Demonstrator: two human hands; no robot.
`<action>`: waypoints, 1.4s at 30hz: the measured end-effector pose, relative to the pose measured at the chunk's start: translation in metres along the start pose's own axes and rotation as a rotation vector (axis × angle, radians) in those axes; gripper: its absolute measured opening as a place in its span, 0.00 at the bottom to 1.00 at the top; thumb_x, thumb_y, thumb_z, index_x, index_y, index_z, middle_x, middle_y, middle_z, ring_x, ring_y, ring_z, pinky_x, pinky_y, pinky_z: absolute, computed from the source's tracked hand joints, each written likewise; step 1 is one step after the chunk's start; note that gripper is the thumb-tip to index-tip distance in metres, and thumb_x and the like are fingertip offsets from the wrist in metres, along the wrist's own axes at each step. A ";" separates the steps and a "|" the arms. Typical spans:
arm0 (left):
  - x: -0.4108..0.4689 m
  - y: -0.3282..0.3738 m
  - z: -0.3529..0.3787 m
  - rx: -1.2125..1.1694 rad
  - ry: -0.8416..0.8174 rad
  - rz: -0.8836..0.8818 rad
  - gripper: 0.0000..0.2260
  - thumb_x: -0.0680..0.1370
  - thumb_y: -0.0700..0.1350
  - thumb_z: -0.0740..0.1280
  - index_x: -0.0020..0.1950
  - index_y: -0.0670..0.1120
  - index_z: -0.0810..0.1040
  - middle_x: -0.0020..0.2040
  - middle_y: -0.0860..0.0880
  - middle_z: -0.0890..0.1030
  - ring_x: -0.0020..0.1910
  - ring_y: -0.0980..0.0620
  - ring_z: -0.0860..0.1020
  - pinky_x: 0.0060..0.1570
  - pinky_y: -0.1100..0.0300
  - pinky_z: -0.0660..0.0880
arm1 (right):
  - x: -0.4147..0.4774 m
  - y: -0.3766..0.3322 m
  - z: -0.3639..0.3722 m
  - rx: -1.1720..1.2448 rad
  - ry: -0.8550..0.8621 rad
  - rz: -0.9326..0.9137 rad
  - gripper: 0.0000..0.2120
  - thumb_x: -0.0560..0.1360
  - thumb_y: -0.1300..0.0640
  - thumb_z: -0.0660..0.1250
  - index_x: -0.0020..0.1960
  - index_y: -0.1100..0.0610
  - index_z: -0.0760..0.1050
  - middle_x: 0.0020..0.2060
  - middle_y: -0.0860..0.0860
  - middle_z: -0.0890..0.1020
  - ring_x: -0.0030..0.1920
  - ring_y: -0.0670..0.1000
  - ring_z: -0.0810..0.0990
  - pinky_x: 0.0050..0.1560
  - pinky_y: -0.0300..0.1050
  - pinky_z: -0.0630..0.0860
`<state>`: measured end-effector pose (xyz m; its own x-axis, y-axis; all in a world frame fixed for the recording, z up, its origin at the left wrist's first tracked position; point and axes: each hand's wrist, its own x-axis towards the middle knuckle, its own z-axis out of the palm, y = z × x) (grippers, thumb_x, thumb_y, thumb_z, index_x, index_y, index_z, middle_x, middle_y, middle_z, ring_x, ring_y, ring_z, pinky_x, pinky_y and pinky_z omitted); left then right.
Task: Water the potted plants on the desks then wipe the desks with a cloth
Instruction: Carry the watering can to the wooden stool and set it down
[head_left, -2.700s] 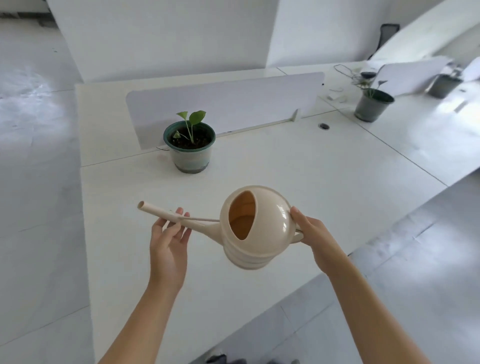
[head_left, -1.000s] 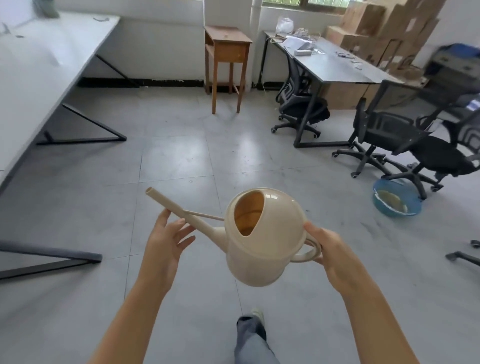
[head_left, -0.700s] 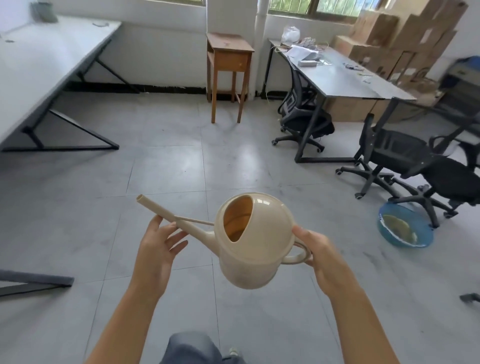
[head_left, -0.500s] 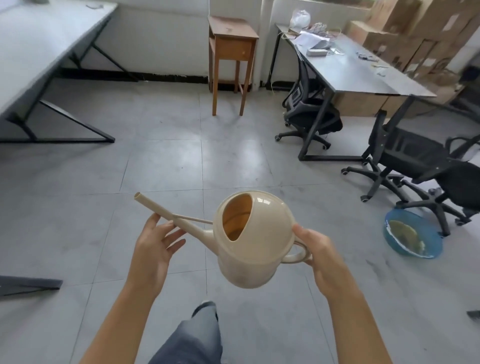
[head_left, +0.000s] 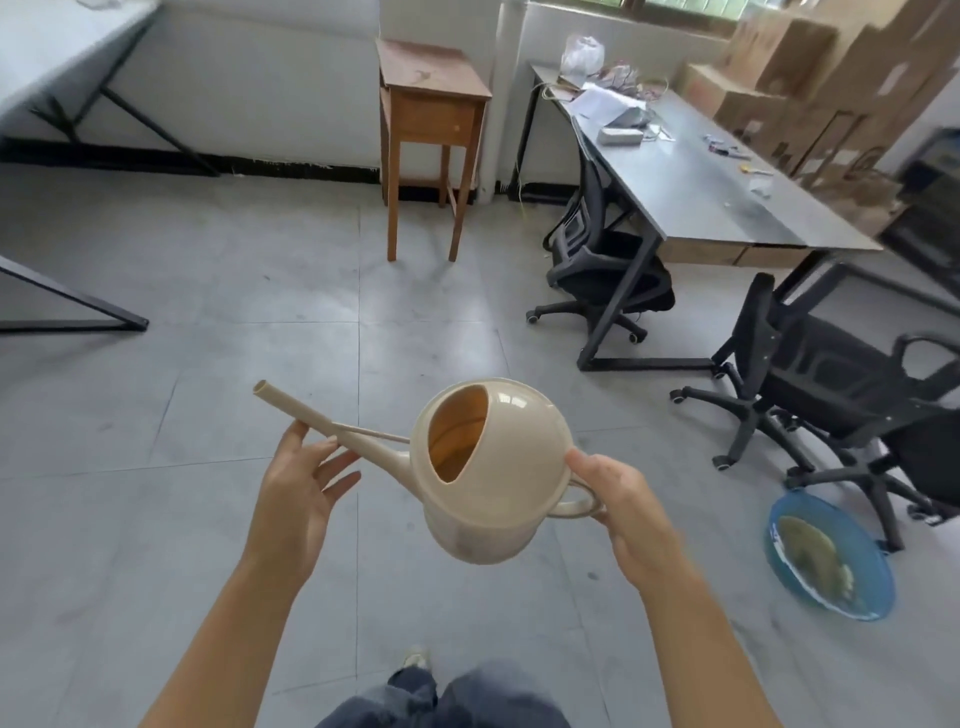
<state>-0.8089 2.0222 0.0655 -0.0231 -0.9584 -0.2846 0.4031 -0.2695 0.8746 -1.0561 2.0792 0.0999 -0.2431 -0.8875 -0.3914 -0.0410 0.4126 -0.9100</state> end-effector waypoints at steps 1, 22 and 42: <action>0.017 0.004 0.010 0.005 -0.006 -0.006 0.21 0.79 0.39 0.55 0.73 0.47 0.62 0.49 0.48 0.79 0.55 0.45 0.77 0.52 0.54 0.72 | 0.019 -0.008 -0.003 0.015 0.011 0.005 0.37 0.55 0.34 0.65 0.47 0.65 0.77 0.50 0.53 0.82 0.55 0.50 0.78 0.55 0.47 0.68; 0.385 0.064 0.194 0.020 0.073 0.110 0.15 0.78 0.42 0.58 0.64 0.49 0.70 0.51 0.46 0.78 0.53 0.47 0.78 0.55 0.52 0.71 | 0.425 -0.192 -0.073 0.009 -0.136 -0.063 0.34 0.62 0.40 0.69 0.54 0.67 0.76 0.50 0.51 0.82 0.55 0.46 0.77 0.53 0.46 0.69; 0.785 0.186 0.229 0.028 0.014 0.081 0.28 0.68 0.47 0.60 0.69 0.51 0.65 0.48 0.49 0.80 0.51 0.50 0.79 0.53 0.55 0.73 | 0.781 -0.354 0.017 0.015 -0.016 -0.053 0.40 0.53 0.34 0.68 0.50 0.67 0.77 0.47 0.58 0.83 0.52 0.58 0.79 0.61 0.57 0.68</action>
<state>-0.9615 1.1980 0.0942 0.0217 -0.9757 -0.2181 0.3772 -0.1941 0.9056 -1.2150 1.2365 0.1141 -0.2252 -0.9112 -0.3448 -0.0386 0.3620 -0.9314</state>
